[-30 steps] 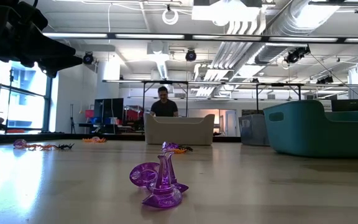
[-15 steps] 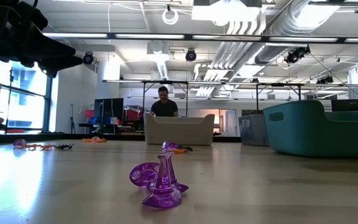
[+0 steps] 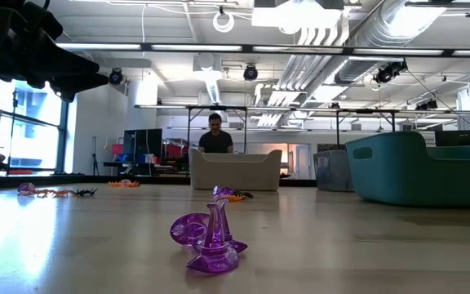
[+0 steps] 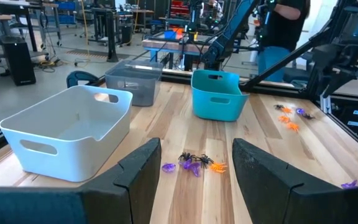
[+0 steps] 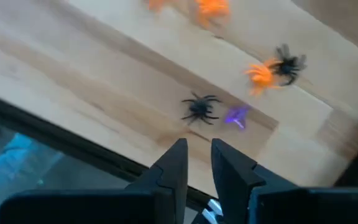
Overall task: Sort Halloween decoration
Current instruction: Put the black spider toy into the black bin
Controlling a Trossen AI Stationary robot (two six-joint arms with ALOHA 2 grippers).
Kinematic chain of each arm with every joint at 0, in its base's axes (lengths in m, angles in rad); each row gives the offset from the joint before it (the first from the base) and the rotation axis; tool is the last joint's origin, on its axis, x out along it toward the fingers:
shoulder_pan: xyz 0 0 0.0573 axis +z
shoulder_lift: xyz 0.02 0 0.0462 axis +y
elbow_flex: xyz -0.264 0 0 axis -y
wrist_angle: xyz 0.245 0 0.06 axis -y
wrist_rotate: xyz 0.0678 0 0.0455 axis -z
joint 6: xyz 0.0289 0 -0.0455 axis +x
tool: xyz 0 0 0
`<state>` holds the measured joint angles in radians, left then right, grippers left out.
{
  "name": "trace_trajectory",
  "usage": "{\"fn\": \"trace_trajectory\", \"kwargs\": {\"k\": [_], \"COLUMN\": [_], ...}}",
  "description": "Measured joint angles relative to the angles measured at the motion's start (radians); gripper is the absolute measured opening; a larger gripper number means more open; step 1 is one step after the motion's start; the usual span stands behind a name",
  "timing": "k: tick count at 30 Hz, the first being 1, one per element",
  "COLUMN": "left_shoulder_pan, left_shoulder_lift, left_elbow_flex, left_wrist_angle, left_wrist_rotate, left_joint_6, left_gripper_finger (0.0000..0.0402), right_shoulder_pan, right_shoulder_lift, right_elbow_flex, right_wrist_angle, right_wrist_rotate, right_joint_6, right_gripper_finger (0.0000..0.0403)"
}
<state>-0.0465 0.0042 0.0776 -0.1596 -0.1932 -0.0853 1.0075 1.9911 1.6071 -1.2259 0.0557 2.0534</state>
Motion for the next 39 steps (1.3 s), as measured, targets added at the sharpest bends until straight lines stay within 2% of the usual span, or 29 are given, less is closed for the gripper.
{"fn": "trace_trajectory", "kwargs": {"k": [4,10,16,22,31,39], "left_shoulder_pan": [0.0,0.0,0.0,0.0,0.0,0.0], "left_shoulder_lift": [0.0,0.0,0.0,0.0,0.0,0.0], "left_elbow_flex": [0.0,0.0,0.0,0.0,0.0,0.0], "left_wrist_angle": [0.0,0.0,0.0,0.0,0.0,0.0], "left_wrist_rotate": [0.0,0.0,0.0,0.0,0.0,0.0], "left_joint_6": [0.0,0.0,0.0,0.0,0.0,0.0], "left_gripper_finger": [0.0186,0.0186,0.0186,0.0186,0.0186,0.0186], "right_shoulder_pan": [-0.012,-0.02,-0.016,-0.005,-0.006,-0.005], "right_shoulder_lift": [0.0,0.0,-0.001,0.0,0.0,-0.009], "right_elbow_flex": [0.0,0.0,-0.033,-0.163,-0.245,-0.328], "right_wrist_angle": [0.026,0.02,0.061,0.198,0.245,0.365], "right_wrist_rotate": [0.018,0.007,-0.004,-0.004,-0.004,-0.009], "right_joint_6": [-0.038,-0.008,0.02,0.058,0.035,0.033], "right_gripper_finger": [0.0108,0.0143,0.0147,0.0147,0.0147,0.0147]}}
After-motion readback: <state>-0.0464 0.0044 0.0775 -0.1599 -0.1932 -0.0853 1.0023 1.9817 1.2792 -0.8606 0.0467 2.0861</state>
